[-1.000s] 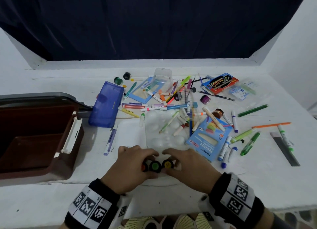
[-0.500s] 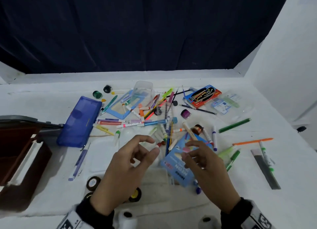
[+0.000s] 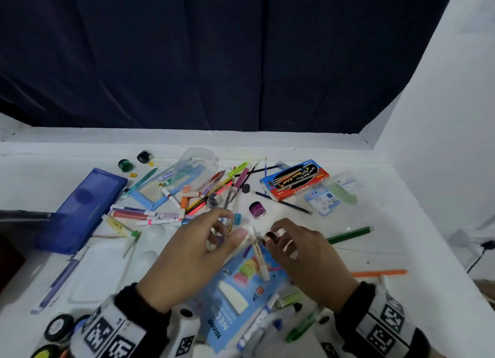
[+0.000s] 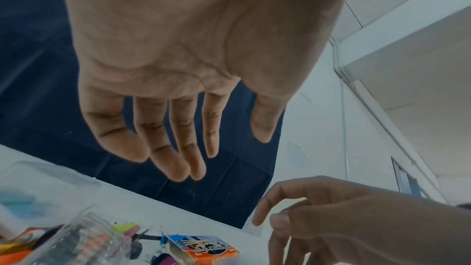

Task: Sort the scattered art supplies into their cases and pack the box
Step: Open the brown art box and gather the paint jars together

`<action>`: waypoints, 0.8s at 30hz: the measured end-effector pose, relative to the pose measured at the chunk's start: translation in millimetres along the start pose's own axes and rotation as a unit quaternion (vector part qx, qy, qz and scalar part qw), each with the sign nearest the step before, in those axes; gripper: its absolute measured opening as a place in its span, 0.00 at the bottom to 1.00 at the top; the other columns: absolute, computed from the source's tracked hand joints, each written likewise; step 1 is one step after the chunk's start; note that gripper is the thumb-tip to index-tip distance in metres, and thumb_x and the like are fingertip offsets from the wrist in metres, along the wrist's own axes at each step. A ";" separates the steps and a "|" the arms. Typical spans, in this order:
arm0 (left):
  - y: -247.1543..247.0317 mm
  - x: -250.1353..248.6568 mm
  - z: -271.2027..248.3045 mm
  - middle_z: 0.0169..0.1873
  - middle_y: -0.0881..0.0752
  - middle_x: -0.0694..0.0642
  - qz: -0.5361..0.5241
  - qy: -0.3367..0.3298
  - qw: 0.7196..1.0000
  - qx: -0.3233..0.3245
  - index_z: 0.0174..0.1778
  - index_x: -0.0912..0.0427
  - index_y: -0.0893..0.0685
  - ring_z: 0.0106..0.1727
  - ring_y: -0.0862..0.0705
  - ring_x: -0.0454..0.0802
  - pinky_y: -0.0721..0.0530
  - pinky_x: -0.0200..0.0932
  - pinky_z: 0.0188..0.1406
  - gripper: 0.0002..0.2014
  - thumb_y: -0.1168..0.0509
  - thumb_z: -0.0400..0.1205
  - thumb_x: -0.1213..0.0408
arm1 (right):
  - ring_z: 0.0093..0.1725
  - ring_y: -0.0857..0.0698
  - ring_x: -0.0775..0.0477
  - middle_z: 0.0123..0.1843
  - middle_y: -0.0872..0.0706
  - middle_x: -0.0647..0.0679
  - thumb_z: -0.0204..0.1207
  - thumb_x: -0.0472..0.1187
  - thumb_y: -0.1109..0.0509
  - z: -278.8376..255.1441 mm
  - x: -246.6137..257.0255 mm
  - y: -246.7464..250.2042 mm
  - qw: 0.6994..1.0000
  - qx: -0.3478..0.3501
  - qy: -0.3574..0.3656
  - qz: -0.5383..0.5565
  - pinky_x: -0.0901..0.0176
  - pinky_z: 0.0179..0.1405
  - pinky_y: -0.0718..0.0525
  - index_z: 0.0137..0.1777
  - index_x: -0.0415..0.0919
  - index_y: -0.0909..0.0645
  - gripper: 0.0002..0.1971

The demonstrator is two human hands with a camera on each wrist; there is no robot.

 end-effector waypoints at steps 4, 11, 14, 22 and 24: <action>-16.8 -9.7 41.4 0.53 0.19 0.39 0.090 -0.018 0.996 0.021 0.67 0.38 0.23 0.49 0.18 0.38 0.19 0.41 0.50 0.18 0.36 0.82 0.41 | 0.44 0.16 0.51 0.45 0.16 0.55 0.82 0.57 0.36 24.0 -18.1 -6.9 0.996 0.044 0.005 -0.077 0.50 0.45 0.16 0.61 0.56 0.27 0.13; -57.5 12.8 131.2 0.71 0.20 0.52 0.257 -0.015 0.961 0.099 0.74 0.48 0.24 0.71 0.23 0.53 0.24 0.53 0.70 0.21 0.34 0.84 0.52 | 0.53 0.15 0.46 0.53 0.16 0.50 0.80 0.59 0.36 59.9 -45.8 -21.8 0.976 0.150 -0.011 -0.159 0.49 0.53 0.16 0.63 0.51 0.25 0.17; -68.4 28.7 154.3 0.70 0.18 0.50 0.294 0.006 0.945 0.143 0.73 0.42 0.24 0.70 0.21 0.54 0.20 0.56 0.68 0.22 0.34 0.82 0.49 | 0.54 0.15 0.45 0.54 0.15 0.49 0.79 0.59 0.35 70.8 -50.3 -26.6 0.969 0.181 -0.008 -0.166 0.48 0.54 0.16 0.62 0.50 0.22 0.18; -88.2 40.7 166.2 0.49 0.15 0.46 0.351 -0.003 0.918 0.186 0.56 0.39 0.21 0.59 0.23 0.54 0.29 0.65 0.65 0.13 0.43 0.79 0.44 | 0.65 0.23 0.40 0.61 0.24 0.47 0.82 0.55 0.36 83.7 -53.6 -34.4 0.938 0.299 0.027 -0.174 0.45 0.63 0.26 0.68 0.52 0.20 0.17; -92.5 37.5 165.2 0.59 0.15 0.43 0.350 -0.021 0.915 0.200 0.66 0.35 0.23 0.64 0.26 0.55 0.35 0.66 0.66 0.14 0.40 0.84 0.45 | 0.66 0.26 0.39 0.64 0.26 0.45 0.83 0.53 0.36 83.6 -52.0 -35.0 0.929 0.318 0.037 -0.185 0.44 0.62 0.29 0.70 0.53 0.21 0.17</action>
Point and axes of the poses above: each hand's wrist, its own z-axis towards the middle knuckle, its own y-axis out of the back of the hand, x = y × z, the point moved 6 cm from there along z, towards the middle knuckle
